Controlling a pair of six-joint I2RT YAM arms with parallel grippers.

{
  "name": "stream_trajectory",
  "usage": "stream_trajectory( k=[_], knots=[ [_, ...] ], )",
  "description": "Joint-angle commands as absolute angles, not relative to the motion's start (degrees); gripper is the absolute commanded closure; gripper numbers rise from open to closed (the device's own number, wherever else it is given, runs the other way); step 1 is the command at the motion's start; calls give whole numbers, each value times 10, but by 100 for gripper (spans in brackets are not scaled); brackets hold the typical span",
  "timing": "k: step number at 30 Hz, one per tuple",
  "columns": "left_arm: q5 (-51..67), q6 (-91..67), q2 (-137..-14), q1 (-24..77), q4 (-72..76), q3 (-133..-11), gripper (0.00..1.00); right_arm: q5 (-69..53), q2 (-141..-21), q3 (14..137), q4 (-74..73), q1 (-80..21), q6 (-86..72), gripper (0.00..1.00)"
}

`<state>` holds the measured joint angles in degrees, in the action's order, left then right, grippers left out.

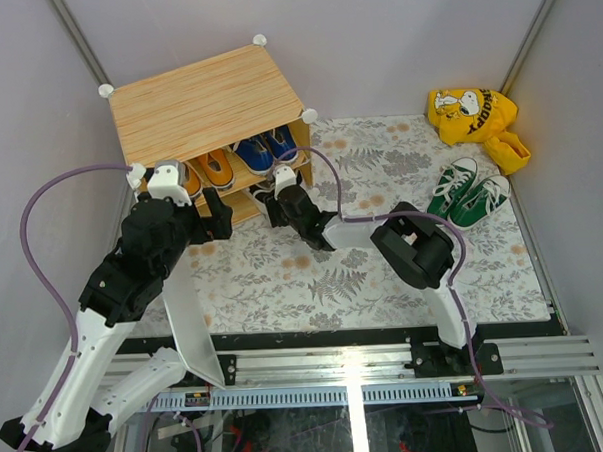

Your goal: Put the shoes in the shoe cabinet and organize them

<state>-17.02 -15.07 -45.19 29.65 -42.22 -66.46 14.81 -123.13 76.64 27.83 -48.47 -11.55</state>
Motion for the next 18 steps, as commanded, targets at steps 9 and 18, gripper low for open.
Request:
stream_trajectory(
  k=[9,18],
  knots=[
    [-190,-136,-438,304,-397,-655,0,223,-1271,838,336,-480,-154,45],
    [-192,-135,-439,307,-396,-654,0,217,-1300,873,331,-473,-162,45]
  ],
)
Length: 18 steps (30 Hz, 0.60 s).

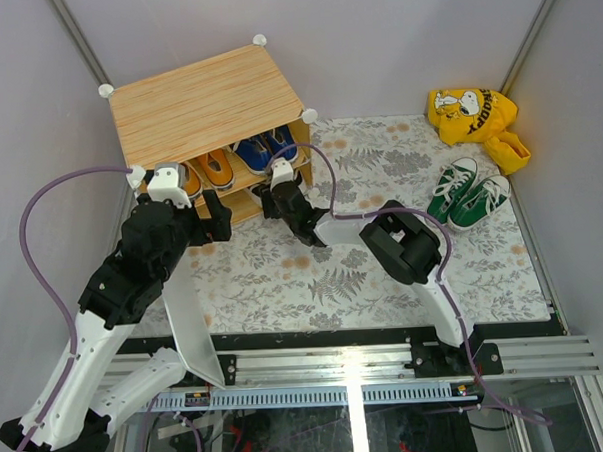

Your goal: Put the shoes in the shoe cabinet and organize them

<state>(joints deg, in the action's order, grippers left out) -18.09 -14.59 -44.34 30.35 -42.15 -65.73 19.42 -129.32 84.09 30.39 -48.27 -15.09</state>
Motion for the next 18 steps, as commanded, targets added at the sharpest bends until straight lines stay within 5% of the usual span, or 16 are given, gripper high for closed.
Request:
stream_trajectory(
  k=[1,10,18],
  knots=[
    [-192,-135,-439,307,-396,-654,0,217,-1302,873,331,-472,-165,45],
    [-194,-134,-444,308,-397,-660,0,205,-1226,809,298,-474,-187,31],
    [-187,-135,-452,308,-397,-669,0,301,-1087,719,127,-481,-234,26]
  ],
)
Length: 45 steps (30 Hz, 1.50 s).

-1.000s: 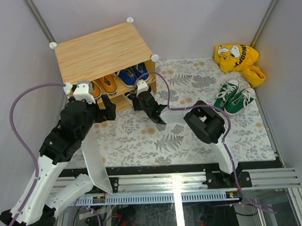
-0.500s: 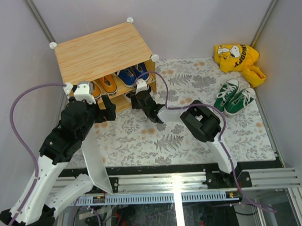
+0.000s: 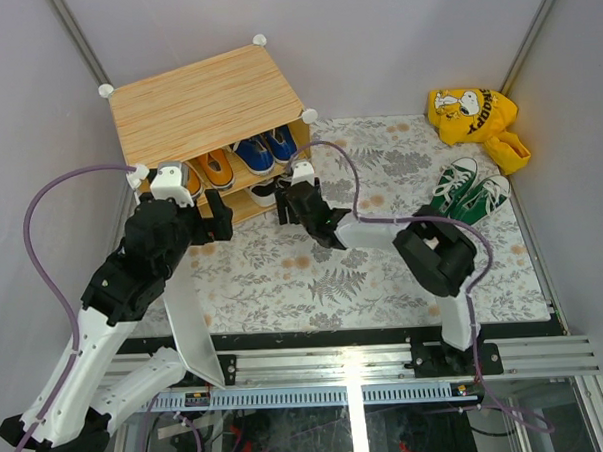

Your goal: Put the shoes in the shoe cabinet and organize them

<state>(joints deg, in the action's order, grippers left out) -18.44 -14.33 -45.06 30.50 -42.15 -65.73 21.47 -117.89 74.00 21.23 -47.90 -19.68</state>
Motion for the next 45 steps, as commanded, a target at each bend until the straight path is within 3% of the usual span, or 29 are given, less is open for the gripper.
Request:
stream_trajectory(
  k=[1,6,13,18,30,39,45],
  knots=[
    [-185,-135,-453,309,-397,-670,0,331,-1069,712,90,-478,-238,24],
    [-176,-136,-450,308,-398,-676,0,382,-974,679,-109,-386,-329,14],
    [-157,-138,-448,308,-405,-682,0,350,-798,539,-134,-180,-377,13],
    [-152,-140,-443,308,-406,-682,0,334,-767,512,-125,-73,-350,15],
    [-158,-138,-436,310,-408,-680,0,326,-868,568,-65,-43,-298,15],
    [-162,-138,-440,310,-408,-675,0,359,-799,569,-78,-42,-284,17],
    [-163,-138,-446,310,-407,-674,0,334,-882,619,-104,-7,-292,17]
  ],
)
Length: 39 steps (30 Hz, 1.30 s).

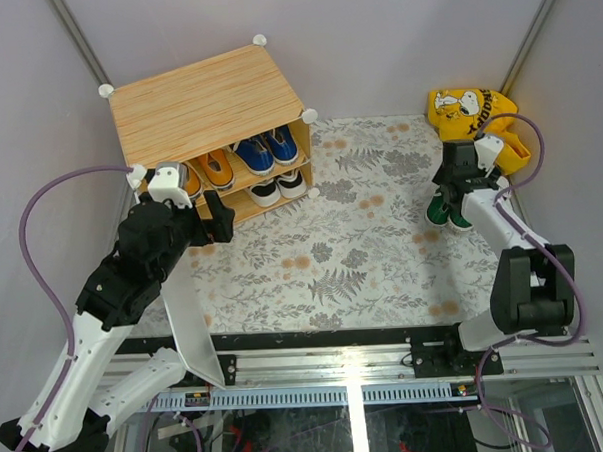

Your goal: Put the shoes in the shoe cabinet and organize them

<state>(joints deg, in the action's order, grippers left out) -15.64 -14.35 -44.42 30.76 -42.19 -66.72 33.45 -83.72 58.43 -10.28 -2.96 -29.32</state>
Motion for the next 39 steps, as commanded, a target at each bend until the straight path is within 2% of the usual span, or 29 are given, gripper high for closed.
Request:
stream_trajectory(
  k=[1,11,17,19,21,23,28,34,36,38,39],
  knots=[
    [-164,-138,-446,310,-407,-674,0,324,-892,620,-100,-2,-295,17],
    [-173,-136,-448,311,-407,-672,0,228,-950,621,-73,36,-287,17],
    [-176,-136,-449,311,-406,-670,0,215,-994,627,-82,46,-270,18],
    [-177,-136,-449,311,-406,-669,0,211,-996,621,-91,51,-277,24],
    [-178,-136,-449,311,-406,-669,0,203,-988,602,-85,53,-283,40],
    [-178,-136,-449,311,-406,-669,0,194,-981,582,-72,52,-286,43],
    [-178,-136,-448,311,-406,-669,0,171,-1015,582,-76,54,-285,42],
    [-181,-137,-446,311,-412,-673,0,118,-1035,597,-89,56,-275,28],
    [-181,-137,-445,311,-412,-674,0,101,-1035,590,-91,56,-274,27],
    [-181,-137,-447,311,-413,-676,0,81,-1029,572,-83,56,-273,33],
    [-180,-137,-447,311,-413,-677,0,73,-1024,562,-77,56,-271,43]
  ],
)
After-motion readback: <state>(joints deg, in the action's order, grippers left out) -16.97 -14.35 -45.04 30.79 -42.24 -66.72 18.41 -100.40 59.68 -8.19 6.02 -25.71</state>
